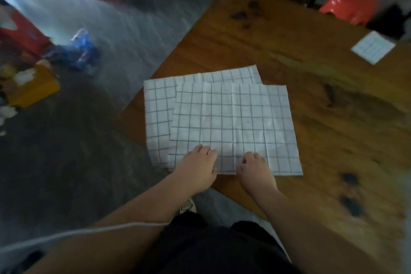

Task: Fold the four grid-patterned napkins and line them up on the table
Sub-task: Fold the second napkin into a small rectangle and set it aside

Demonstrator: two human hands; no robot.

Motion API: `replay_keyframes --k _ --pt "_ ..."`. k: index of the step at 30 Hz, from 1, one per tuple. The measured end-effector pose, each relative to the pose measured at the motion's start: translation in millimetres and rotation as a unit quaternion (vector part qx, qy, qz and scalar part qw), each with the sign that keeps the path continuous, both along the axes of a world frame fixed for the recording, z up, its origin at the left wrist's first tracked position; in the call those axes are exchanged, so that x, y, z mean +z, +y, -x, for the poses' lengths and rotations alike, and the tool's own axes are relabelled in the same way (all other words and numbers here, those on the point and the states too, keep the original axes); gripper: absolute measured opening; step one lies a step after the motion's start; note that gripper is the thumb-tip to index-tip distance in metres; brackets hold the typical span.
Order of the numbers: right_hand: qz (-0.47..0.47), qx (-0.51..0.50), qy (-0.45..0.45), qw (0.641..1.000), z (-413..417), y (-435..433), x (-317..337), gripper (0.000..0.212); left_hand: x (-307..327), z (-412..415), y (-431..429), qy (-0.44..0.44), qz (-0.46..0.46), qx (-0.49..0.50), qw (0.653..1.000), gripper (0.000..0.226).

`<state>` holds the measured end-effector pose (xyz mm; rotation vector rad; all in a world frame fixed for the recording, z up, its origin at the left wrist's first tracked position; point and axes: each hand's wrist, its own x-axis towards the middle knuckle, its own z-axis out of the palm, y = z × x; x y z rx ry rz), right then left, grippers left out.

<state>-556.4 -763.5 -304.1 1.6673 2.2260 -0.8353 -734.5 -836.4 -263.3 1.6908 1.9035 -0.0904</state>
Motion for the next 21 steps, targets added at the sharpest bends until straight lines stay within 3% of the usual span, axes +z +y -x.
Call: replay_keyframes --k 6,12,21 --pt "-0.011 -0.029 -0.036 0.999 1 -12 -27 0.046 -35 -7 10 -0.014 0.056 -0.067 0.996 0.054" --pt "-0.070 0.018 -0.062 0.995 -33 -10 -33 0.041 -43 -40 8 -0.020 0.063 -0.094 0.993 0.053" --pt "-0.092 -0.043 -0.060 0.993 -156 6 -28 0.035 -50 -101 29 -0.017 0.045 -0.080 0.996 0.062"
